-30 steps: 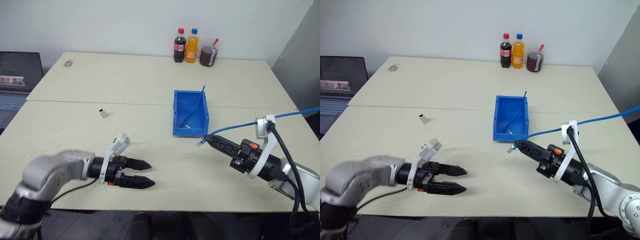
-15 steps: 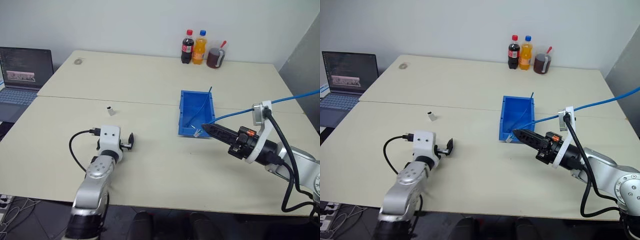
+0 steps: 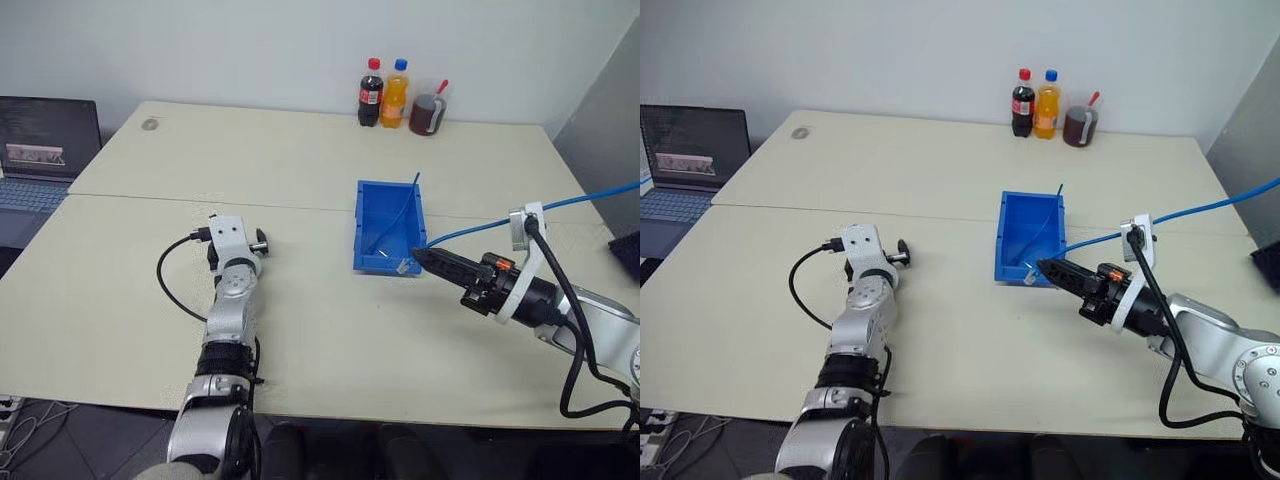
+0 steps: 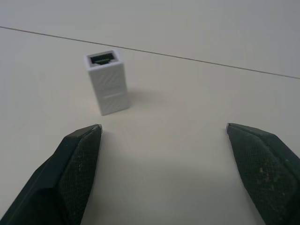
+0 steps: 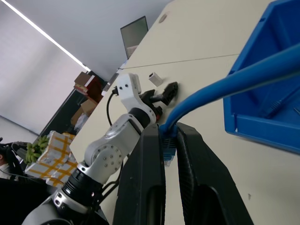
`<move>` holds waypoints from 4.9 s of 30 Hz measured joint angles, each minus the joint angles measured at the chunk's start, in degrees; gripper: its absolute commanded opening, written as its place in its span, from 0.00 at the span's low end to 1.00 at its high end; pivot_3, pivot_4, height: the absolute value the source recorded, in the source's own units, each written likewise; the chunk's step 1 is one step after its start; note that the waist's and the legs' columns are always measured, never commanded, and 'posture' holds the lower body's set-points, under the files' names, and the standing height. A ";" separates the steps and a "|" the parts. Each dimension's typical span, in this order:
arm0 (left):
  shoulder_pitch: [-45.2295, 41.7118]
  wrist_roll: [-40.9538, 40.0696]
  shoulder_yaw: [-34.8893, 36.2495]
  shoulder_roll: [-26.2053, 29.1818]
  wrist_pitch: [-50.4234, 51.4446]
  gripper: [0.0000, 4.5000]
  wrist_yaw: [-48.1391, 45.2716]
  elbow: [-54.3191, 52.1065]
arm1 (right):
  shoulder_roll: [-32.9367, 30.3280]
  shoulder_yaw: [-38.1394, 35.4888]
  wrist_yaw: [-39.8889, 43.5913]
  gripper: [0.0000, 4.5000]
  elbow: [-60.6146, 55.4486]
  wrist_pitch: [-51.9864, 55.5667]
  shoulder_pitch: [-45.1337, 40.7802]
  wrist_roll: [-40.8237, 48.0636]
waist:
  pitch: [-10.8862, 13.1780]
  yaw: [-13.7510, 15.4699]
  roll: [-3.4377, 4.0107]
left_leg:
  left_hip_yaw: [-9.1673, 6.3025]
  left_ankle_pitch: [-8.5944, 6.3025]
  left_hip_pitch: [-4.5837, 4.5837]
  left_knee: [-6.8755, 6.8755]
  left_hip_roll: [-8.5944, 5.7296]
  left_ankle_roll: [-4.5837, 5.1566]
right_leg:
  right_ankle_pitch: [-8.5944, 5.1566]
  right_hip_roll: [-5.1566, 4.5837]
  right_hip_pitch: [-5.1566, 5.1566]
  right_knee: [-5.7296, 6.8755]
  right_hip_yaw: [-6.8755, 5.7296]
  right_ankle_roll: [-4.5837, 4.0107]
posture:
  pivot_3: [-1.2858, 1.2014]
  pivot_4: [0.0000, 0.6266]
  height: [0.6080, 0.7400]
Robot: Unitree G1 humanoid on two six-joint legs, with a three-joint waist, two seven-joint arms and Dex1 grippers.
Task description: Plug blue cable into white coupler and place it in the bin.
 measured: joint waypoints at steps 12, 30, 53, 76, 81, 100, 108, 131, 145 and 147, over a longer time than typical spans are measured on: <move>-6.25 -0.80 3.45 0.21 -4.60 0.99 2.96 10.28 | 0.00 -2.98 -1.69 0.02 -2.06 -0.01 3.43 -0.41 | 0.00 -0.05 0.00 | 0.05 0.06 0.04 0.03 -0.02 -0.07 | 0.16 0.02 0.02 0.00 -0.04 0.10 | 0.52 0.24 1.00; -9.84 -1.93 5.57 1.58 -8.20 0.57 4.36 17.05 | 0.42 -3.50 -3.28 0.02 -3.48 -0.31 5.16 -0.47 | 0.00 -0.10 0.00 | 0.15 0.06 0.04 0.02 -0.01 -0.08 | 0.17 0.02 0.00 -0.03 -0.07 0.11 | 0.52 0.24 1.00; -7.65 -2.16 -8.92 16.86 -7.02 0.17 -44.44 14.43 | -0.58 -3.50 -2.49 0.02 -3.62 -0.35 1.99 -4.11 | -0.02 -0.73 0.08 | 0.30 0.11 0.14 -0.13 0.05 -0.16 | 0.18 0.07 -0.06 -0.01 -0.03 0.07 | 0.52 0.24 1.00; -9.13 -0.58 -31.17 7.25 -35.49 0.17 -103.30 23.69 | -3.72 19.86 30.37 0.02 -2.89 2.47 -12.06 -51.10 | -0.08 0.14 0.28 | 0.00 0.17 -0.04 0.25 0.01 0.09 | 0.19 0.13 -0.01 0.01 -0.18 -0.11 | 0.52 0.24 1.00; -9.92 0.18 -30.05 6.68 -37.78 0.17 -103.12 26.59 | -0.48 20.78 36.28 0.02 -0.66 -2.05 -10.61 -59.16 | -0.08 -0.09 0.28 | 0.09 0.16 -0.06 0.66 0.03 0.10 | 0.27 0.14 0.06 0.03 -0.12 0.19 | 0.52 0.24 1.00; -7.46 0.54 -29.17 6.77 -36.98 0.17 -103.49 22.87 | 7.13 23.54 46.93 0.02 5.77 -9.84 -7.21 -75.24 | -0.13 -0.17 0.36 | 0.10 0.18 -0.04 0.65 0.07 0.13 | 0.42 0.22 0.05 0.03 -0.09 0.05 | 0.52 0.24 1.00; -6.97 0.57 -29.17 6.72 -35.54 0.17 -103.31 21.72 | 8.89 23.63 49.33 0.02 6.89 -11.78 -6.45 -78.97 | -0.14 -0.15 0.38 | 0.11 0.18 -0.03 0.65 0.06 0.13 | 0.42 0.22 0.06 0.03 -0.08 0.05 | 0.52 0.24 1.00; -5.24 0.54 -29.17 7.49 -32.99 0.17 -103.13 17.90 | 8.88 22.94 54.56 0.02 9.09 -14.89 -6.32 -81.67 | -0.16 -0.33 0.41 | 0.10 0.18 -0.01 0.64 0.08 0.12 | 0.42 0.24 0.06 0.03 -0.08 0.05 | 0.52 0.24 1.00; -4.09 0.37 -29.15 8.36 -31.70 0.17 -102.71 16.06 | 11.25 24.29 53.44 0.02 9.44 -18.00 -4.75 -86.77 | -0.23 -0.50 0.44 | 0.10 0.18 0.05 0.65 0.10 0.13 | 0.31 0.26 0.08 0.06 -0.08 0.24 | 0.52 0.24 1.00; -3.88 0.32 -29.15 8.40 -31.65 0.17 -102.57 15.96 | 11.50 24.56 53.25 0.02 10.09 -19.09 -4.28 -87.40 | -0.34 -0.51 0.50 | 0.11 0.18 0.07 0.65 0.10 0.13 | 0.30 0.26 0.09 0.06 -0.07 0.25 | 0.52 0.24 1.00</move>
